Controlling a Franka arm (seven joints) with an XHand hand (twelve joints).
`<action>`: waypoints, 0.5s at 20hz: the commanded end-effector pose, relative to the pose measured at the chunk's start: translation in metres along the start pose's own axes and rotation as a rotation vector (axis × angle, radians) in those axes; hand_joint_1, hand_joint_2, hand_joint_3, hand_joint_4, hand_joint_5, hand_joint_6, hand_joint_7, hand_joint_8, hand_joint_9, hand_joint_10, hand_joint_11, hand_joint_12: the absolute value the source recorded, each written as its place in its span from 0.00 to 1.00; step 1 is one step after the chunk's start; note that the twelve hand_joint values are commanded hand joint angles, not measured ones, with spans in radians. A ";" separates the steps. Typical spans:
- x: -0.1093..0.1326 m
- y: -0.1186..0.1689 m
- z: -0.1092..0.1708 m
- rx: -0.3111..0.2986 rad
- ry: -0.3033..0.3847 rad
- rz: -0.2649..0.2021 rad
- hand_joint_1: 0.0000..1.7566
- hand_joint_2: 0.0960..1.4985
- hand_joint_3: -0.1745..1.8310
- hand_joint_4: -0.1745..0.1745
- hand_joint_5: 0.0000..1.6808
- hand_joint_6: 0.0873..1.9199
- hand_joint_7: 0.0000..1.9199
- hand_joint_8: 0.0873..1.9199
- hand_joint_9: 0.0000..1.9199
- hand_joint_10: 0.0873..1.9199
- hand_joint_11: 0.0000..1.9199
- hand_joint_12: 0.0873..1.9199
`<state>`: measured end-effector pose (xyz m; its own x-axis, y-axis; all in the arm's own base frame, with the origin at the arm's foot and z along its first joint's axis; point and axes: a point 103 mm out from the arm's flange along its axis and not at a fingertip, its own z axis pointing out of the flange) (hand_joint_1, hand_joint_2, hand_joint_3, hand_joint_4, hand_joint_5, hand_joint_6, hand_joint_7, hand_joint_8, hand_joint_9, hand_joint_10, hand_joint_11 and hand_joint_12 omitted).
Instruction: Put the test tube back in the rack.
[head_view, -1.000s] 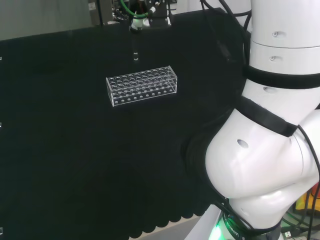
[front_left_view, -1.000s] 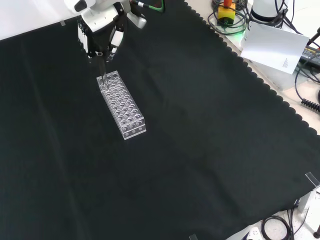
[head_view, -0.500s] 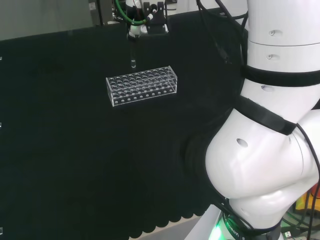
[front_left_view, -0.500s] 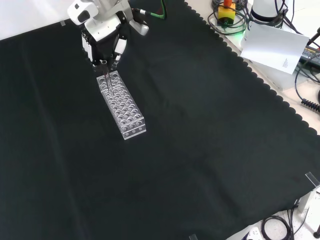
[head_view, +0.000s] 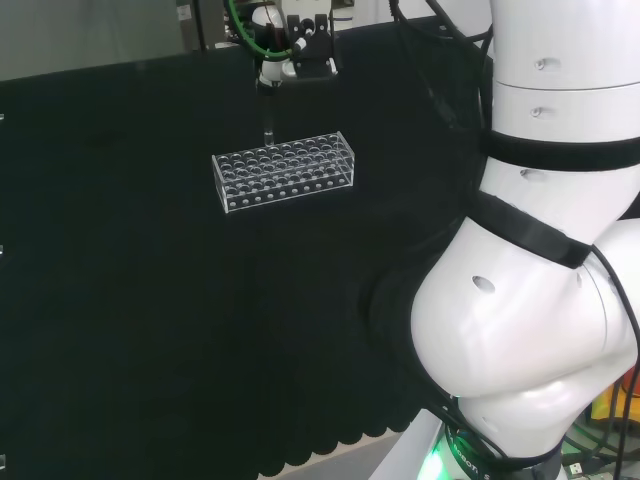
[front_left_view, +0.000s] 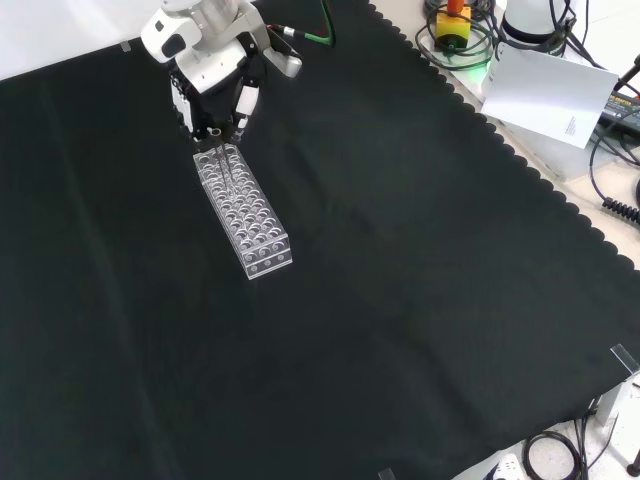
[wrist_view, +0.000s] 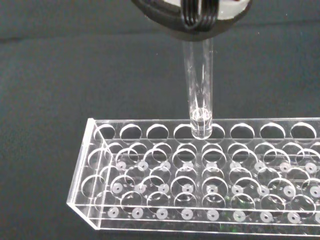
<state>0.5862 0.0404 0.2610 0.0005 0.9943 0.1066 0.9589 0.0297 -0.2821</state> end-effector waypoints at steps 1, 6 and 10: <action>-0.004 0.003 0.004 0.011 -0.009 0.006 0.81 0.65 0.09 0.00 0.74 0.07 0.64 0.47 0.61 0.31 0.55 0.52; -0.002 0.005 0.005 0.017 -0.004 0.004 0.81 0.65 0.09 0.00 0.74 0.07 0.64 0.47 0.62 0.31 0.55 0.52; -0.006 0.009 0.012 0.017 0.006 0.005 0.81 0.65 0.09 0.00 0.74 0.07 0.64 0.47 0.62 0.31 0.55 0.52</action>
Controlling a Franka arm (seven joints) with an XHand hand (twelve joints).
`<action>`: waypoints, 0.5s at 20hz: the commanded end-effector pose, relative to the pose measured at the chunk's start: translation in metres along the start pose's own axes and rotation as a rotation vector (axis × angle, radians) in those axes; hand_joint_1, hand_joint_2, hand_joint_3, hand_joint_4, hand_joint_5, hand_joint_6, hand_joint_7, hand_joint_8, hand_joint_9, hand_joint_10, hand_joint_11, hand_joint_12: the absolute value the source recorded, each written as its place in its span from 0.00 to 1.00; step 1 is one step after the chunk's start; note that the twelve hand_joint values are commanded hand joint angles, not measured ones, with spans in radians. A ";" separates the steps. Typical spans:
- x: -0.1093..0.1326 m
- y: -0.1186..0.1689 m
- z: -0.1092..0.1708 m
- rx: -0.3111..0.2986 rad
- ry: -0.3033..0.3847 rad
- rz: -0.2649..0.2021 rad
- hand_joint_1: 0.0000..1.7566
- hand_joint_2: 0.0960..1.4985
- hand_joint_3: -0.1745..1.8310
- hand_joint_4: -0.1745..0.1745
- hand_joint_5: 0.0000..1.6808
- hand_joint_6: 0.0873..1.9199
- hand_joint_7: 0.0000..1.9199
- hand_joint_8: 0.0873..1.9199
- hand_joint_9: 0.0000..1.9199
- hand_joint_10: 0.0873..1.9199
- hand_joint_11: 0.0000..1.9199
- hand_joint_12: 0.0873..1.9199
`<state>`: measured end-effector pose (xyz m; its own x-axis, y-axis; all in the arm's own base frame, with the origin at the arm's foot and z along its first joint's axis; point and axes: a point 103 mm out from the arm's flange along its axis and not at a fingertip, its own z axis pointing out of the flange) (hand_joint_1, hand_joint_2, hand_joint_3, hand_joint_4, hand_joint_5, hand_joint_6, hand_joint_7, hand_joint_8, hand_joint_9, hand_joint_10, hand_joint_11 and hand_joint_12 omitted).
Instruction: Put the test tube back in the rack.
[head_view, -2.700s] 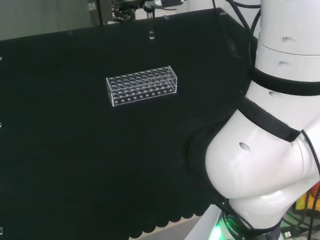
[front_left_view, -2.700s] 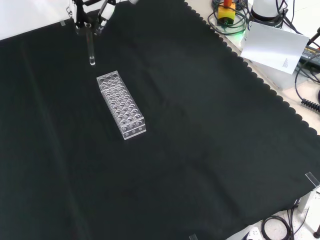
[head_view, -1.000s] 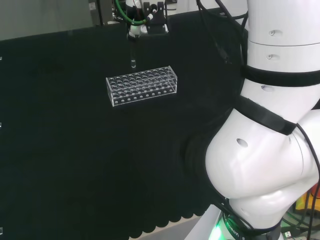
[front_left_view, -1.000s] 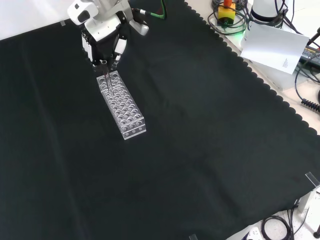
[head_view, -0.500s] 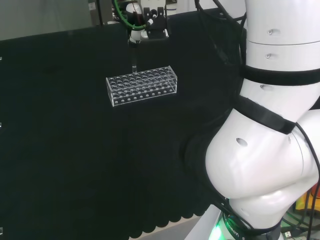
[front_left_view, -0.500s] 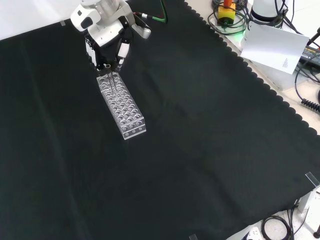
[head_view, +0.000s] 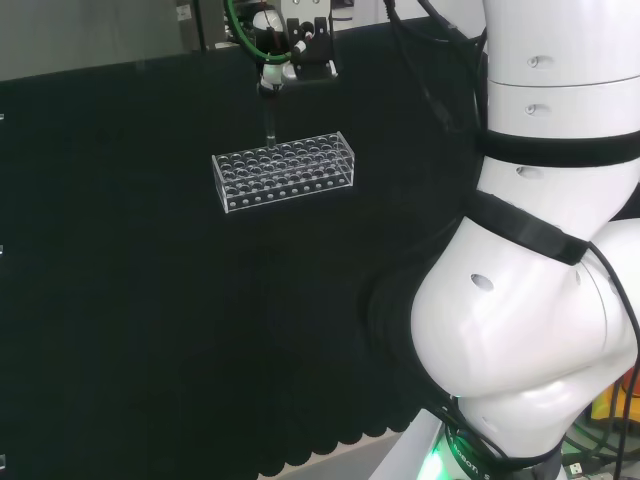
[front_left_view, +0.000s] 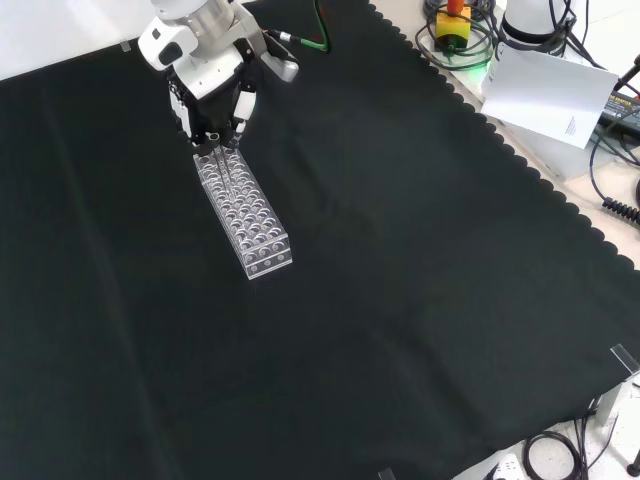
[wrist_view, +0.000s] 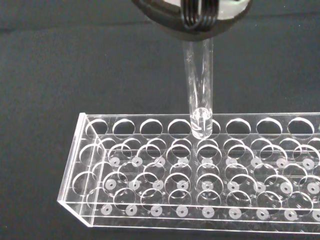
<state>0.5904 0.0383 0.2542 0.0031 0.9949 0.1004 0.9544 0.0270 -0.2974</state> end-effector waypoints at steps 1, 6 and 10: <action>-0.001 0.005 0.006 0.004 0.003 0.003 0.81 0.65 0.09 0.00 0.74 0.07 0.64 0.47 0.62 0.31 0.55 0.52; 0.000 0.007 0.008 0.013 0.004 0.002 0.81 0.65 0.09 0.00 0.74 0.07 0.64 0.47 0.62 0.31 0.55 0.52; 0.000 0.008 0.009 0.014 0.004 0.000 0.81 0.65 0.09 0.00 0.74 0.07 0.64 0.48 0.62 0.31 0.55 0.52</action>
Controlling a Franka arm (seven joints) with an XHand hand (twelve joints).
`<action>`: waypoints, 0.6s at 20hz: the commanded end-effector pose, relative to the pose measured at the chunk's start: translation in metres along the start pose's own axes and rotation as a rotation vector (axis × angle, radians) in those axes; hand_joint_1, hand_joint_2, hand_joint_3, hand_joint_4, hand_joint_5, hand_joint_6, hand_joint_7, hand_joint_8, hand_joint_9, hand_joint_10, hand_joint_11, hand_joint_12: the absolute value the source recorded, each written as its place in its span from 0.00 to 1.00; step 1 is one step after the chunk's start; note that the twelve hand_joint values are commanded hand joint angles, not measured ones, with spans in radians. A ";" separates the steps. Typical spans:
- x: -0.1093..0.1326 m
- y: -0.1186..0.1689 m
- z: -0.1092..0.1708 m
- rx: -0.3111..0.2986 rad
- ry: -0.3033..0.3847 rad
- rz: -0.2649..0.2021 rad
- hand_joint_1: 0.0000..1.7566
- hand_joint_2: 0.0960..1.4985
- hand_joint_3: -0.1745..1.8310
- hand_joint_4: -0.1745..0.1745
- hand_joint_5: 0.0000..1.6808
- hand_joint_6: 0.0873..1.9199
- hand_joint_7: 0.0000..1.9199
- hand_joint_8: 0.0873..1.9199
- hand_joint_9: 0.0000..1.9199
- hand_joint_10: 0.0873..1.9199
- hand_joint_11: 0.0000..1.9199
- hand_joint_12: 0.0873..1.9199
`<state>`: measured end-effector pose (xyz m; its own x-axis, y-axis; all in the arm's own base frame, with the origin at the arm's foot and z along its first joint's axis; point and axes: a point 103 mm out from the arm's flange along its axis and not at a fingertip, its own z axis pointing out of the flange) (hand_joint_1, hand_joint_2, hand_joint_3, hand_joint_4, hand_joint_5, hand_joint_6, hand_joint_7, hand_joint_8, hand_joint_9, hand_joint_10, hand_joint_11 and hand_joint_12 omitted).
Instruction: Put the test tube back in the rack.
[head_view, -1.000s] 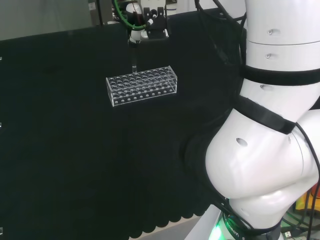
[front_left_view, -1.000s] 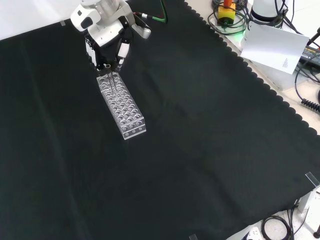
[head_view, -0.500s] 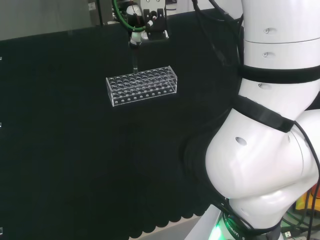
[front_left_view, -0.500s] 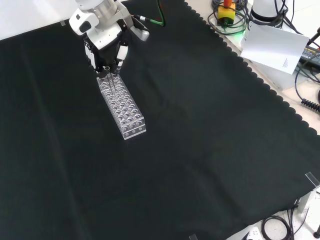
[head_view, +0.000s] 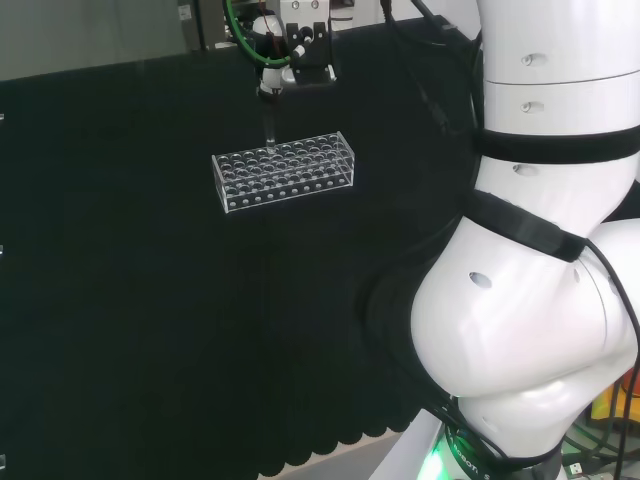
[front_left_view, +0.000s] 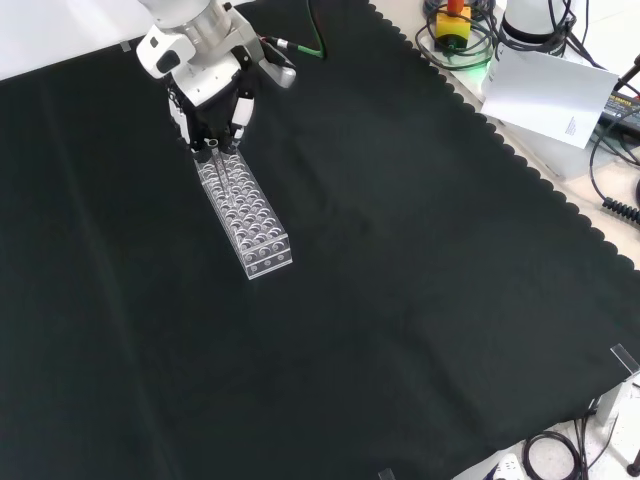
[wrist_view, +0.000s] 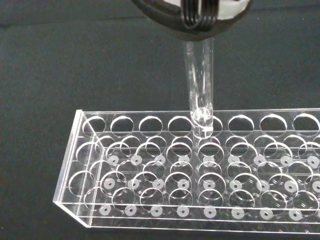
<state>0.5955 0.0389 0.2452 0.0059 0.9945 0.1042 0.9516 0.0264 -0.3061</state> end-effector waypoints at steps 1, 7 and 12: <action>0.000 0.001 0.002 0.005 -0.001 -0.002 0.81 0.65 0.09 0.00 0.74 0.07 0.64 0.48 0.62 0.31 0.55 0.52; -0.001 0.004 0.005 0.010 -0.008 -0.003 0.81 0.65 0.09 0.00 0.74 0.07 0.64 0.48 0.62 0.31 0.55 0.52; -0.003 0.006 0.010 0.011 0.008 -0.006 0.81 0.65 0.09 0.00 0.74 0.07 0.64 0.48 0.62 0.31 0.55 0.52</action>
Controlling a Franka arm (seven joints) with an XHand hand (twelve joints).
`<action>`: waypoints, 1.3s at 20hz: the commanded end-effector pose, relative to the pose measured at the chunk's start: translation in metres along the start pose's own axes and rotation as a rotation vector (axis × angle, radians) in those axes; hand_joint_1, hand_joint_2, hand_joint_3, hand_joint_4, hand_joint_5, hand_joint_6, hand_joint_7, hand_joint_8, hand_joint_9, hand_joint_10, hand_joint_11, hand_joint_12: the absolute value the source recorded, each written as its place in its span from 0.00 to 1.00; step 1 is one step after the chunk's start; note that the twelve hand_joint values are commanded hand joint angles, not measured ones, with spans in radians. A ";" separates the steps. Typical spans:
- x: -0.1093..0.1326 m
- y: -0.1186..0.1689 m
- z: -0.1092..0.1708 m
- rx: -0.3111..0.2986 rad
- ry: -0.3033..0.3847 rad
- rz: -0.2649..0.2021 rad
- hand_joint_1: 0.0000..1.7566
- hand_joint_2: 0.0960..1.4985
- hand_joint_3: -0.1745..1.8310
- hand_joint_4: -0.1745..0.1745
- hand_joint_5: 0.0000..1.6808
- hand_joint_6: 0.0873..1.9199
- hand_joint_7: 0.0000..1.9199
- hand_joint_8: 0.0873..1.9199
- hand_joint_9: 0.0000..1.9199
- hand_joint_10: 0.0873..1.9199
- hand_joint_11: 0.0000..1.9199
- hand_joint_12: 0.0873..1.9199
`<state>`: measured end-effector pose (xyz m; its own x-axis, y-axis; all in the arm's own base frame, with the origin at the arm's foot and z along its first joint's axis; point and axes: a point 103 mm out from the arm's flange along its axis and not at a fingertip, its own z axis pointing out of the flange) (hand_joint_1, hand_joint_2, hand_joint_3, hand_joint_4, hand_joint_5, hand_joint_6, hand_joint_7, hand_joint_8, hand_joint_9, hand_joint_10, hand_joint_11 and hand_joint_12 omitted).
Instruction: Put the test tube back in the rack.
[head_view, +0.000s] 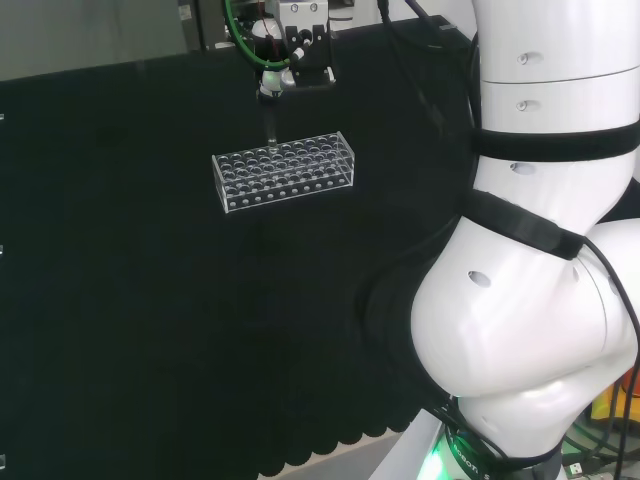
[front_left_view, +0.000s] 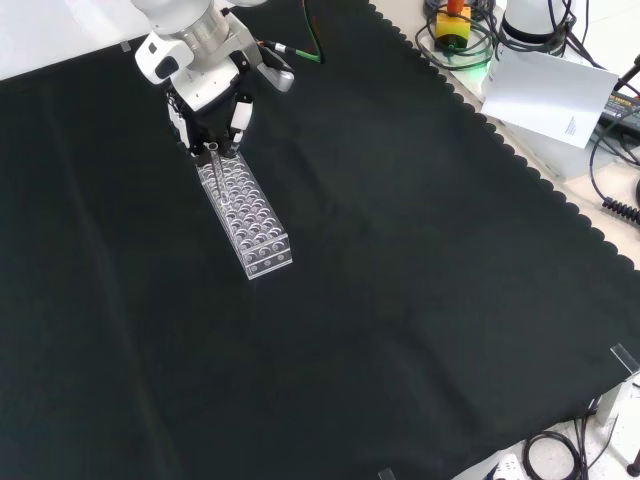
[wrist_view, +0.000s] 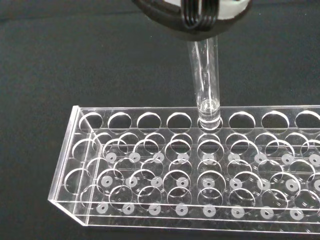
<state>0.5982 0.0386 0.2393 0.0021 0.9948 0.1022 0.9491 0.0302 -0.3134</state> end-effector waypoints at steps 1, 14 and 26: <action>-0.002 0.002 0.007 0.005 0.012 -0.004 0.81 0.65 0.09 0.00 0.74 0.07 0.64 0.48 0.62 0.31 0.55 0.52; -0.002 0.007 0.020 0.034 0.017 -0.001 0.81 0.65 0.09 0.00 0.74 0.07 0.64 0.47 0.62 0.31 0.55 0.52; -0.005 0.012 0.034 0.058 0.028 0.003 0.81 0.65 0.09 0.00 0.74 0.07 0.64 0.47 0.62 0.31 0.55 0.52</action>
<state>0.5980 0.0373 0.2058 0.0101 0.9919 0.1269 0.9316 0.0367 -0.3615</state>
